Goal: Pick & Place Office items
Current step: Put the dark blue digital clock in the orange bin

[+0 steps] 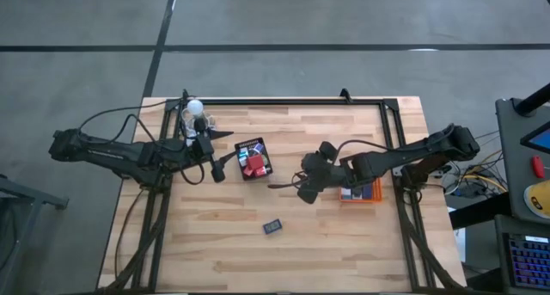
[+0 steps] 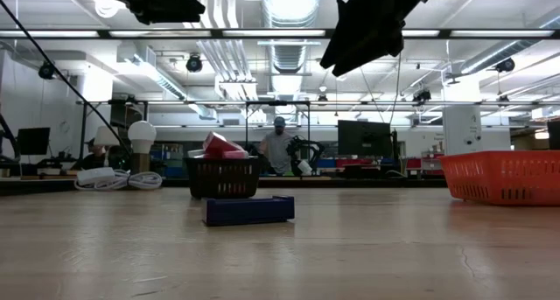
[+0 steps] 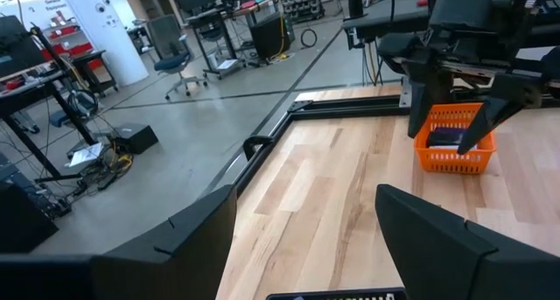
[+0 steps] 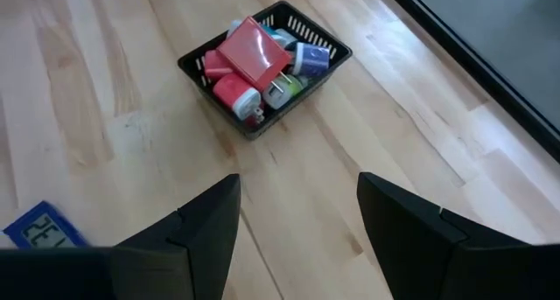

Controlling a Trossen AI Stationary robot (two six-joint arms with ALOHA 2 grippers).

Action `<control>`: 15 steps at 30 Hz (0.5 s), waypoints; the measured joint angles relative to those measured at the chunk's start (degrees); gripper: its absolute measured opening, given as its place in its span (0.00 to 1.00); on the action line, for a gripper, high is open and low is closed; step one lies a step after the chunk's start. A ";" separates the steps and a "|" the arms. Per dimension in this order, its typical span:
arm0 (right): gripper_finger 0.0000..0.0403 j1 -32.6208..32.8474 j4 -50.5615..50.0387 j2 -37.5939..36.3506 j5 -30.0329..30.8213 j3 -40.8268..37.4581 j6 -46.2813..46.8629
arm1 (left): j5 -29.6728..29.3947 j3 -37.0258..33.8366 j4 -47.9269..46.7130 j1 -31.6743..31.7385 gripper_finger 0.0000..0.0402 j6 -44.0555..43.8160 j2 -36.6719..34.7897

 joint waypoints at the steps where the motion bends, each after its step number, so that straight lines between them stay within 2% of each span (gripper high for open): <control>1: 0.56 -0.02 0.00 0.00 -0.02 0.00 0.04 | 0.00 0.00 0.00 0.00 0.69 -0.02 0.02; 15: 0.56 0.15 0.56 0.11 -0.57 0.00 1.42 | 0.00 0.00 0.00 0.00 0.69 -0.01 0.02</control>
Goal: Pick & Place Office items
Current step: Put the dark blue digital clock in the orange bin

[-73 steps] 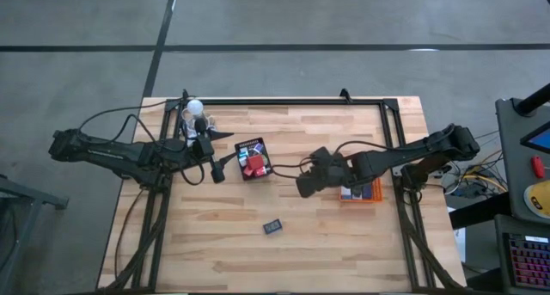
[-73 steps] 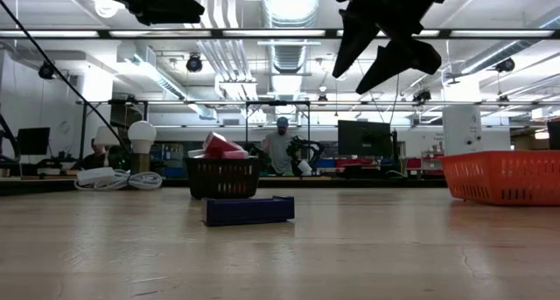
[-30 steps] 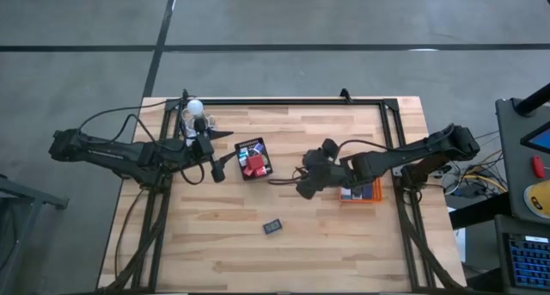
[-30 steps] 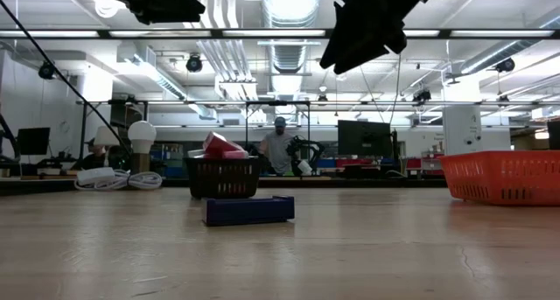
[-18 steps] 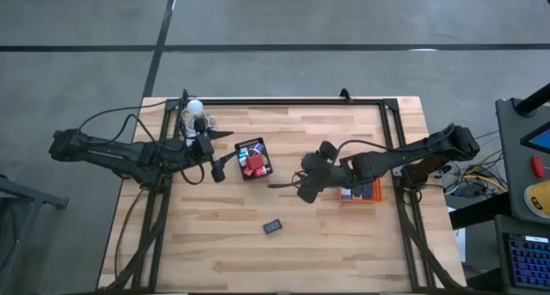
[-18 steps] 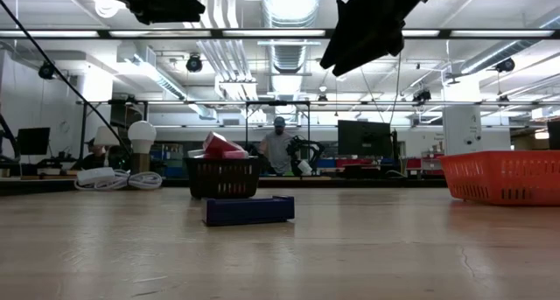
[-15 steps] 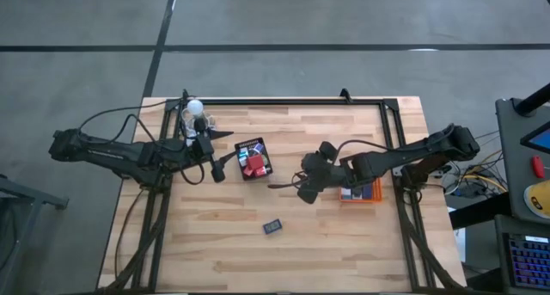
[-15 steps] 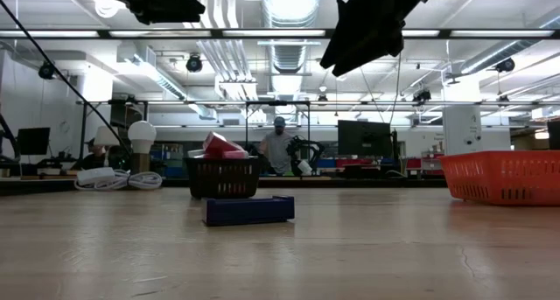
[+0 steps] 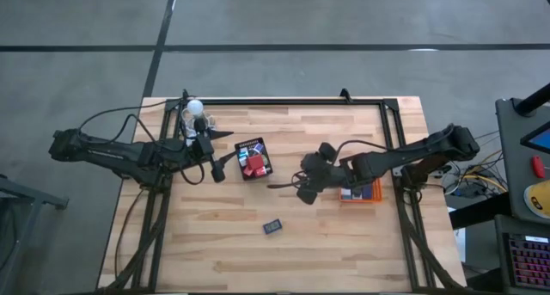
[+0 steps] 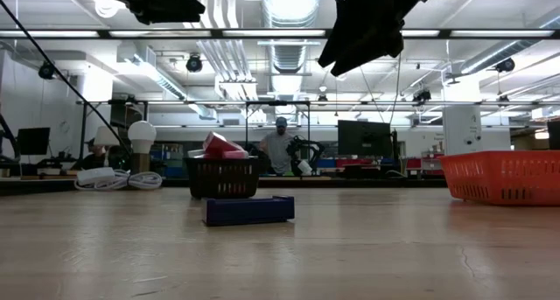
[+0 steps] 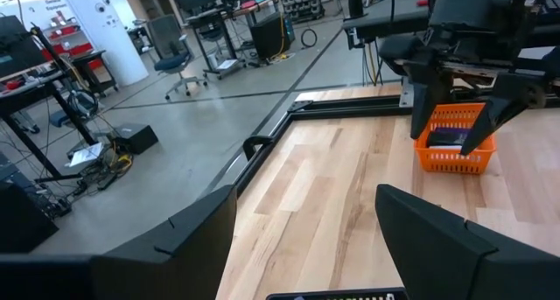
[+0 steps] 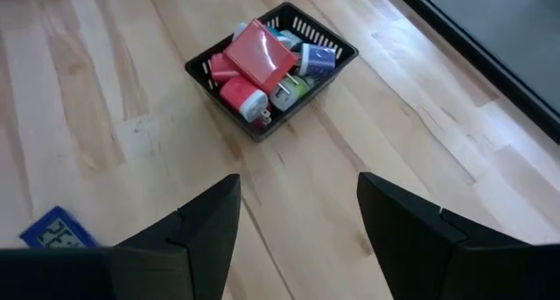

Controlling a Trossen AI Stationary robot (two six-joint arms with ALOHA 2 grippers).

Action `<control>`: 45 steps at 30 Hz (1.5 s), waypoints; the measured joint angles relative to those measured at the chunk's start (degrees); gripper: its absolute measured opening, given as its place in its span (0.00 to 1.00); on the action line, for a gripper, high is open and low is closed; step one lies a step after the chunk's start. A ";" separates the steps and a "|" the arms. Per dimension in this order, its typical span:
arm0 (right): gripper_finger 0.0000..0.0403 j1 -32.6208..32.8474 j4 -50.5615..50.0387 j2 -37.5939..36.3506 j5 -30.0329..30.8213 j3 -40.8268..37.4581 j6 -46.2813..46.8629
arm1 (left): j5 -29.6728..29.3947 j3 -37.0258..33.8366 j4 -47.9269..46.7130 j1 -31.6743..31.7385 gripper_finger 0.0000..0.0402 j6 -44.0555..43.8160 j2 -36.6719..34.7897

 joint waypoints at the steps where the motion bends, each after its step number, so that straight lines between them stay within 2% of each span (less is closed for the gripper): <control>1: 0.56 0.00 0.24 0.15 -0.14 0.00 0.05 | 0.00 0.00 0.00 0.00 0.69 0.01 0.00; 5: 0.56 0.00 0.23 1.57 -0.47 0.00 -0.11 | -0.02 0.00 0.00 0.00 0.69 0.01 -0.01; 9: 0.56 0.00 1.78 4.14 -4.11 -0.06 -0.11 | -0.02 0.00 0.00 0.00 0.69 0.01 0.00; 17: 0.56 0.00 11.27 10.20 -6.68 -0.11 -0.25 | -0.05 0.00 -0.28 0.00 0.69 -0.01 -0.01; 22: 0.56 0.19 13.42 12.97 -9.55 0.61 -0.37 | -0.10 0.02 -0.37 0.00 0.69 0.01 0.00; 32: 0.56 2.60 17.15 16.65 -10.27 0.63 -0.66 | -0.09 0.00 -0.39 0.00 0.69 0.01 -0.02; 45: 0.56 8.52 21.13 16.77 -10.22 0.63 -11.45 | -0.03 0.00 -0.39 -0.01 0.69 0.00 0.00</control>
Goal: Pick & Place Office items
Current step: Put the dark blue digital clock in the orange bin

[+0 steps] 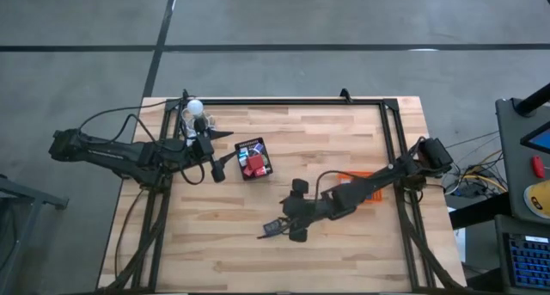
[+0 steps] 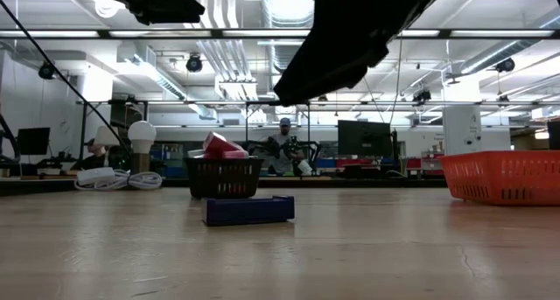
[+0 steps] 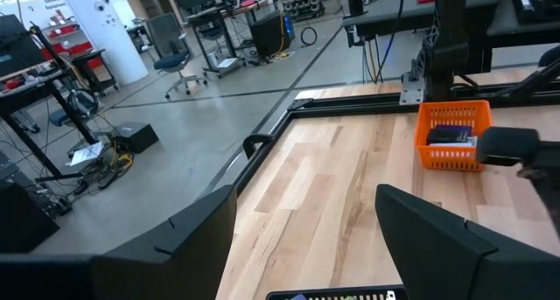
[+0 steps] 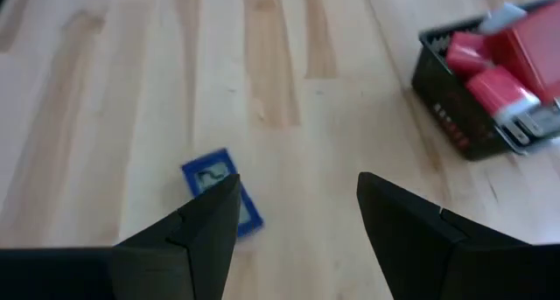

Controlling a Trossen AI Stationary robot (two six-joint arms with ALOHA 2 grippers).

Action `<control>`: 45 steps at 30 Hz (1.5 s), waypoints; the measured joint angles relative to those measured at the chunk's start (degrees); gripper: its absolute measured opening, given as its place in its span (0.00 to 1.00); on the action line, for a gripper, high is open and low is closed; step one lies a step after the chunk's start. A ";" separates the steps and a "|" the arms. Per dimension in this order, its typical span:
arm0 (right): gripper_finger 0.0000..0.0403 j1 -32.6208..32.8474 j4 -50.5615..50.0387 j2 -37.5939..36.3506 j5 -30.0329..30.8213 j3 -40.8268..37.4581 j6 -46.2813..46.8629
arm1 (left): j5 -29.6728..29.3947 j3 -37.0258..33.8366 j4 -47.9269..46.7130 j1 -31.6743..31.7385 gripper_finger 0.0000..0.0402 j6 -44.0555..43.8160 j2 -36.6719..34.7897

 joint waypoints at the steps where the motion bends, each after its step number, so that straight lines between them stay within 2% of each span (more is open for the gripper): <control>1: 0.56 0.28 0.41 0.00 0.01 0.01 -0.31 | 0.01 0.00 0.00 0.01 0.69 0.01 -0.02; 12: 0.56 1.88 6.81 0.00 -0.03 -0.13 -4.21 | 0.05 0.00 0.00 -0.01 0.69 -0.01 0.00; 21: 0.56 2.43 8.86 0.94 -6.48 -0.20 -9.32 | 0.04 0.00 0.00 -0.01 0.69 0.01 -0.01; 30: 0.56 2.36 9.91 2.83 -6.58 -0.22 -12.49 | 0.03 0.00 0.00 -0.01 0.69 0.00 -0.01; 45: 0.56 2.32 11.80 3.54 -6.47 -1.84 -12.44 | 0.03 0.00 0.00 0.00 0.69 0.00 -0.01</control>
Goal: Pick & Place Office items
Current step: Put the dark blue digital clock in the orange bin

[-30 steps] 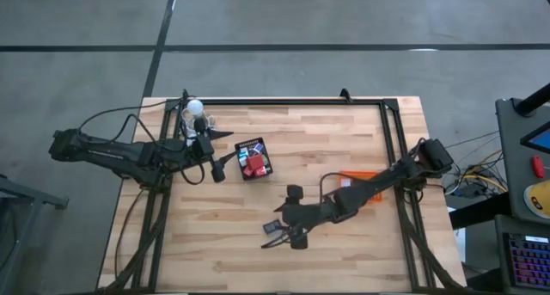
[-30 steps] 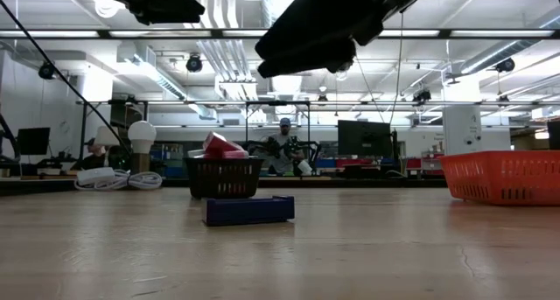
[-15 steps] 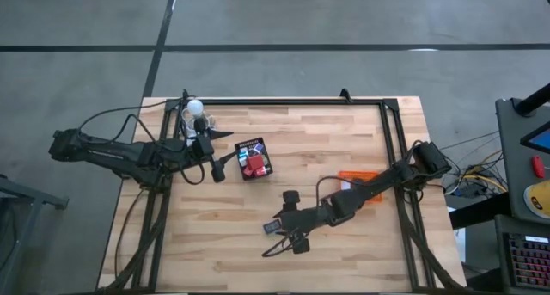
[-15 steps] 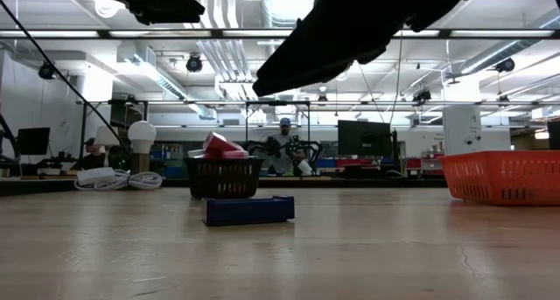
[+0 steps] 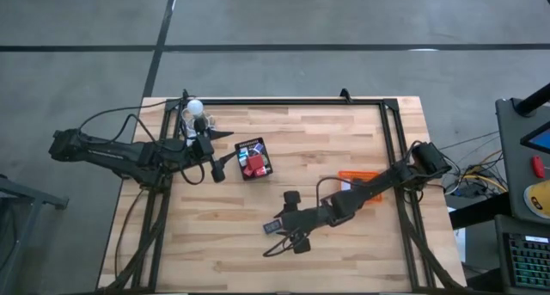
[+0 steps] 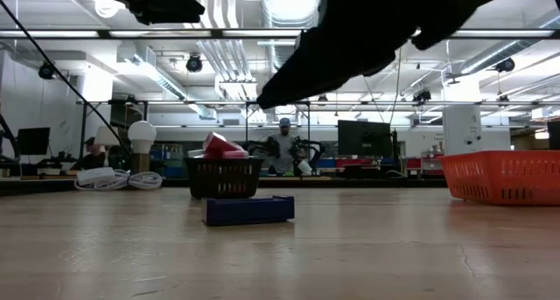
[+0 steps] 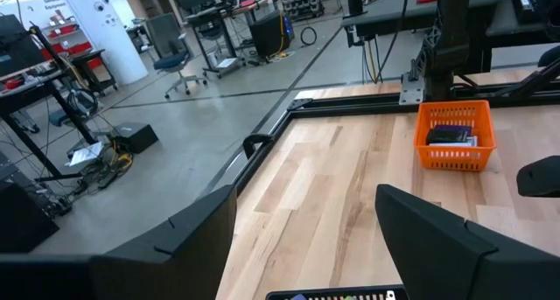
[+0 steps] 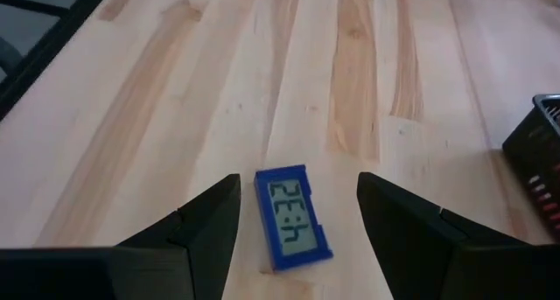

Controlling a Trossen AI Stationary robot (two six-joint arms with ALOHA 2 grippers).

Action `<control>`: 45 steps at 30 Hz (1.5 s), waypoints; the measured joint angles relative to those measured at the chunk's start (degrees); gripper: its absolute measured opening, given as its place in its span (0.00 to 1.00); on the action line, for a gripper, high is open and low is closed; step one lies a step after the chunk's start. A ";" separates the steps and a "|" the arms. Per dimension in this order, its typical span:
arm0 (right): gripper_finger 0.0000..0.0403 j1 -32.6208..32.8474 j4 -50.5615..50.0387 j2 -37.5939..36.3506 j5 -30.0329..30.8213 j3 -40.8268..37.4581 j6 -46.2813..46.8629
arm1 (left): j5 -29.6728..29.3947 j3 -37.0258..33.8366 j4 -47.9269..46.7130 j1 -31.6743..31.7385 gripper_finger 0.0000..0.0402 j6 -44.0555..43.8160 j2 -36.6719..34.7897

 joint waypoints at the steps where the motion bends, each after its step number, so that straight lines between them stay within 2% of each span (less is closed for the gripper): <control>1: 0.56 0.00 0.05 0.00 0.00 -0.11 -0.04 | 0.00 0.01 0.00 -0.01 0.69 0.00 0.01; 7: 0.56 -0.04 5.20 0.00 -0.87 -1.41 -1.45 | 0.00 0.00 0.00 0.01 0.69 0.00 0.00; 18: 0.56 -0.74 5.43 0.00 -0.99 -2.56 -1.28 | 0.00 0.00 0.00 -0.01 0.69 -0.01 0.01; 28: 0.56 -2.23 5.76 0.00 -0.96 -4.67 2.55 | 0.00 0.00 0.00 0.00 0.69 0.00 0.01; 33: 0.56 -2.14 6.96 0.00 -1.09 -4.74 0.69 | 0.00 0.02 0.00 0.01 0.69 0.00 0.00; 40: 0.56 -2.14 7.24 0.09 -3.62 -5.02 0.21 | 0.00 0.00 0.00 -0.01 0.69 -0.01 0.01; 45: 0.56 -2.16 10.63 4.31 -4.17 -5.00 -1.13 | 0.00 0.00 0.02 0.00 0.69 0.01 0.00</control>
